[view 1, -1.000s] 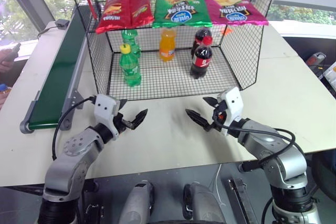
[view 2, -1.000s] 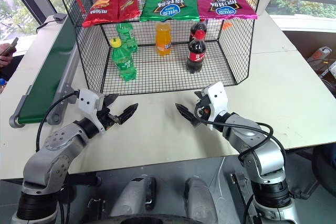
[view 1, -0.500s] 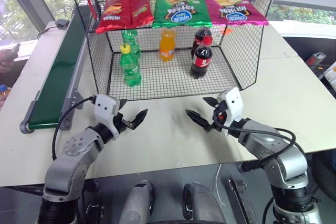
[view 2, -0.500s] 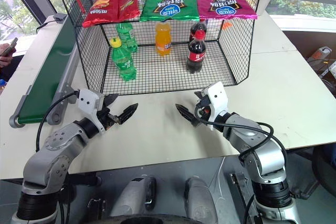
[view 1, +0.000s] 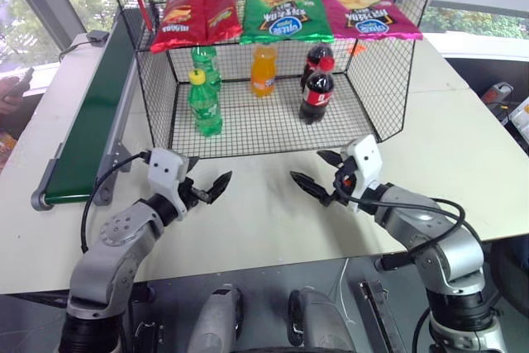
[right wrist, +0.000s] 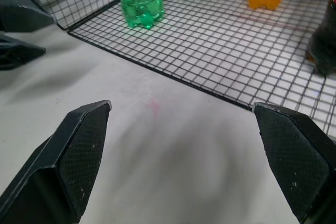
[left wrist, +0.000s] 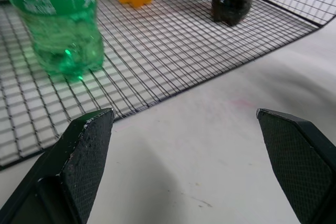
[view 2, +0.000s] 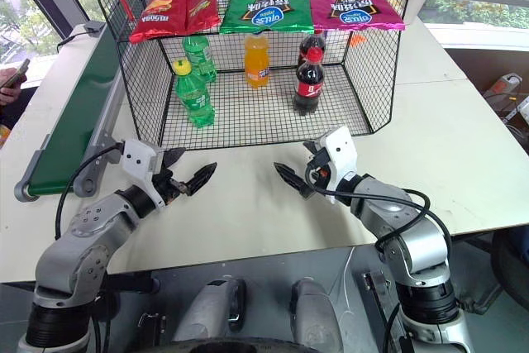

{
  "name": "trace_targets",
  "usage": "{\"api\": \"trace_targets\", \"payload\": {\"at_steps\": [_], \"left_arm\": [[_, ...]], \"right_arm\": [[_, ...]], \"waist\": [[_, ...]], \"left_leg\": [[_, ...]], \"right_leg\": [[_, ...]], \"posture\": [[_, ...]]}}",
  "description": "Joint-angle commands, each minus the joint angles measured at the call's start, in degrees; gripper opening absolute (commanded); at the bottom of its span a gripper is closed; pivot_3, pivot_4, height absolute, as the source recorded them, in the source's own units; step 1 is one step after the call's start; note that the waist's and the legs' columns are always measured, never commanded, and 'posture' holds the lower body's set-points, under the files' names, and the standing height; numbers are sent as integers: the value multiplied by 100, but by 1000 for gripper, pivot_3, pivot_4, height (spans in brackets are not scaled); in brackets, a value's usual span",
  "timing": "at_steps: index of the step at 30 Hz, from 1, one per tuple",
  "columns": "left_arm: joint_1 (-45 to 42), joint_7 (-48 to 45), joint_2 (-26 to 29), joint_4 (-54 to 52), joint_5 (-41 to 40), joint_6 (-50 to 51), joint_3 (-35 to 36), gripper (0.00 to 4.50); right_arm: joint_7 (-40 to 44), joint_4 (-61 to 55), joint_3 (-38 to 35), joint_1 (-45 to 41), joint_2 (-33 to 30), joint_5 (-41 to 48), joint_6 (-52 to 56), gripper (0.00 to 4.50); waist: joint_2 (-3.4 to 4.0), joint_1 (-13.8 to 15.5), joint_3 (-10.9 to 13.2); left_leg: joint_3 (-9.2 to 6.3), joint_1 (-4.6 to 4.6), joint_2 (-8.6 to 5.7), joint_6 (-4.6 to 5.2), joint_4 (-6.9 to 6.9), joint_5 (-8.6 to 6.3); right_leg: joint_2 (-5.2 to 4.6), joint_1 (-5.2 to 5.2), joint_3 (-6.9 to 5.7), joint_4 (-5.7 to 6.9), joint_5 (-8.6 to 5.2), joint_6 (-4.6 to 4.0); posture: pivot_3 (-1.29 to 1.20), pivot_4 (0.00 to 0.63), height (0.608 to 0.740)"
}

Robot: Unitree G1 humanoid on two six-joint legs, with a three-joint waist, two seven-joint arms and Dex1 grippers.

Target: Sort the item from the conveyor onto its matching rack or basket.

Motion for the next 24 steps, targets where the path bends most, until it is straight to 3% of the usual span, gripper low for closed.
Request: {"api": "trace_targets", "payload": {"at_steps": [1, 8, 15, 24], "left_arm": [[10, 195, 13, -336, 90, -311, 351, 4500], [-125, 746, 201, -737, -385, 204, 1619, 4500], [130, 1079, 253, -391, -1029, 629, 3122, 4500], [599, 982, 467, -101, -1383, 659, 3646, 4500]], "right_arm": [[232, -148, 35, -162, -156, 51, -174, 4485], [891, -121, 152, -328, -384, 402, -143, 4485], [1234, 54, 340, -668, -392, 449, -216, 4485], [1248, 280, 451, -1053, -160, 392, -365, 4485]], "waist": [[0, 1, 0], [-1, -6, 0], [-2, -2, -1], [-7, 8, -4]], "left_leg": [[0, 0, 0, 0, 0, 0], [-1, 0, 1, 0, 0, 0], [-1, 1, 1, 0, 2, 0], [-4, 2, 1, 0, 4, 0]], "right_leg": [[0, 0, 0, 0, 0, 0], [1, 0, 0, 0, 0, 0], [1, 2, -1, 0, 0, 0], [-3, 5, -1, -3, 0, -1]], "posture": [[0, 150, 739], [0, 150, 739], [0, 150, 739], [0, 150, 739]]}}
